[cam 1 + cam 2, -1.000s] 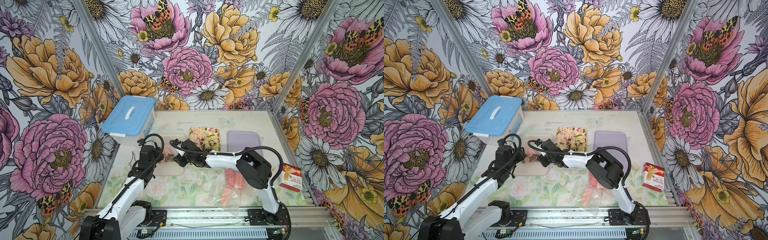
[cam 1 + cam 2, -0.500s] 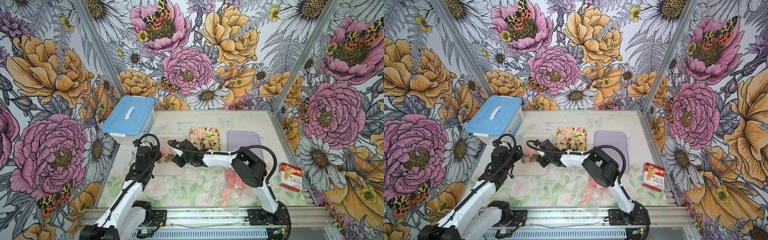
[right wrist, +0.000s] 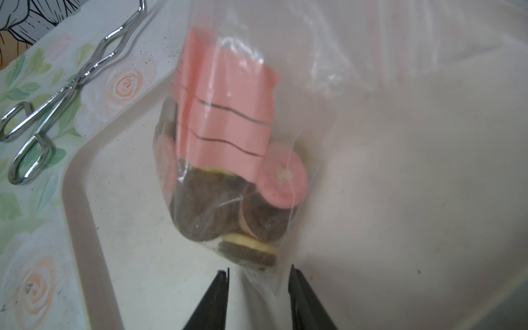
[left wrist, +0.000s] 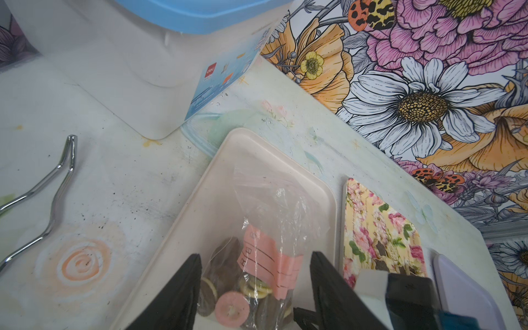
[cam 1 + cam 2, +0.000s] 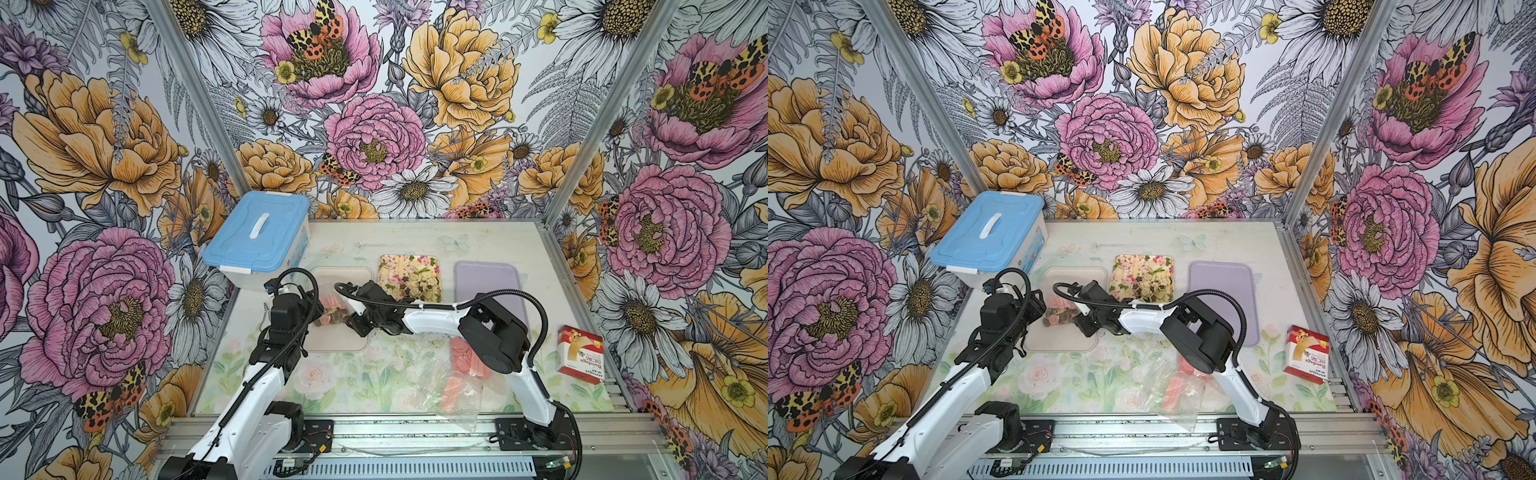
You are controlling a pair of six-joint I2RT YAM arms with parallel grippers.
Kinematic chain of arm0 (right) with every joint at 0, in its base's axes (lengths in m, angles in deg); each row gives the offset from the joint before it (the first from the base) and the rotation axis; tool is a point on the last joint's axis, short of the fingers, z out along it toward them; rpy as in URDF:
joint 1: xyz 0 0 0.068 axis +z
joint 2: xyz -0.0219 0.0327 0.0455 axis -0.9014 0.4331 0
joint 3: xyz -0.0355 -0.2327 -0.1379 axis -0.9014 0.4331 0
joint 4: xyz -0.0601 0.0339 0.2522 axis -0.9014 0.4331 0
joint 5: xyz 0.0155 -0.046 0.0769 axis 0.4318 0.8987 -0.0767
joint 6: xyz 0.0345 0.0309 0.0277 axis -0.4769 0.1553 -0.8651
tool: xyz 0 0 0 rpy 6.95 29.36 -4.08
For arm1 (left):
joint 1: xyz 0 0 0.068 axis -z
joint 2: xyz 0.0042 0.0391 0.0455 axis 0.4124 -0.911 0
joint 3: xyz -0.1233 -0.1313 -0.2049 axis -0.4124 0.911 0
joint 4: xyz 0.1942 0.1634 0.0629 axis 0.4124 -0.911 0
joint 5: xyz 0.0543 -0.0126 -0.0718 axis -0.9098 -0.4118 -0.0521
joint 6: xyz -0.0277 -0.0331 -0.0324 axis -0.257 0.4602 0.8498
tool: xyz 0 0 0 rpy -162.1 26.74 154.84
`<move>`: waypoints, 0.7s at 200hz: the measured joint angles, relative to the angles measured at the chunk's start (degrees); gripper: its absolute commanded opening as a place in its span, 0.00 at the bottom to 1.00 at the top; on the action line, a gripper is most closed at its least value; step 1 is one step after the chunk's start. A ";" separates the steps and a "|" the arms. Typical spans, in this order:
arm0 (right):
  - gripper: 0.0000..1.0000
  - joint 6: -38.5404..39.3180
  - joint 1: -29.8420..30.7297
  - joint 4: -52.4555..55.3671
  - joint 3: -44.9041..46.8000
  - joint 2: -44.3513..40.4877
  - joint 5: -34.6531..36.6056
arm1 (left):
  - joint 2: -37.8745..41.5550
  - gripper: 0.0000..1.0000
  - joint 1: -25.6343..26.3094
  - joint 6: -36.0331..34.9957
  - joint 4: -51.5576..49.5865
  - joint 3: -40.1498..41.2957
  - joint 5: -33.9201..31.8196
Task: Pour cookies out of the ziploc bag
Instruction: 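Pour the cookies out of the ziploc bag onto the tray.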
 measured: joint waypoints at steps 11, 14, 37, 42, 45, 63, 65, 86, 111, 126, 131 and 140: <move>0.33 -0.04 0.02 0.09 -0.28 0.57 -0.04 | 0.07 0.63 -0.02 0.00 0.00 0.02 0.00; 0.32 0.04 0.02 0.00 -0.44 0.63 -0.02 | 0.11 0.63 -0.04 0.00 0.00 0.04 0.00; 0.29 -0.09 0.07 0.28 -1.38 1.25 -0.02 | 0.11 0.63 -0.11 0.00 0.09 0.11 0.00; 0.28 -0.09 0.20 0.31 -1.44 1.29 0.00 | 0.11 0.63 -0.11 0.00 0.11 0.11 0.00; 0.26 -0.15 0.24 0.33 -1.46 1.29 0.00 | 0.11 0.63 -0.11 0.00 0.13 0.11 0.00; 0.10 -0.04 0.31 0.44 -1.51 1.31 0.04 | 0.11 0.63 -0.11 0.00 0.26 0.11 0.00; 0.08 -0.48 0.35 0.50 -1.51 1.31 0.09 | 0.11 0.63 -0.11 0.00 0.28 0.11 0.00; 0.00 -0.35 0.39 1.01 -1.55 1.31 0.20 | 0.11 0.63 -0.11 -0.02 0.59 0.11 0.00; 0.00 -0.28 0.37 1.16 -1.57 1.31 0.20 | 0.11 0.63 -0.11 -0.02 0.85 0.11 0.00; 0.00 -0.24 0.37 1.29 -1.57 1.29 0.22 | 0.11 0.64 -0.11 -0.04 0.85 0.13 0.00; 0.00 -0.22 0.37 1.31 -1.57 1.27 0.24 | 0.11 0.64 -0.11 -0.07 0.87 0.13 0.00; 0.00 -0.22 0.37 1.49 -1.55 1.16 0.31 | 0.09 0.64 -0.11 -0.13 1.05 0.13 0.00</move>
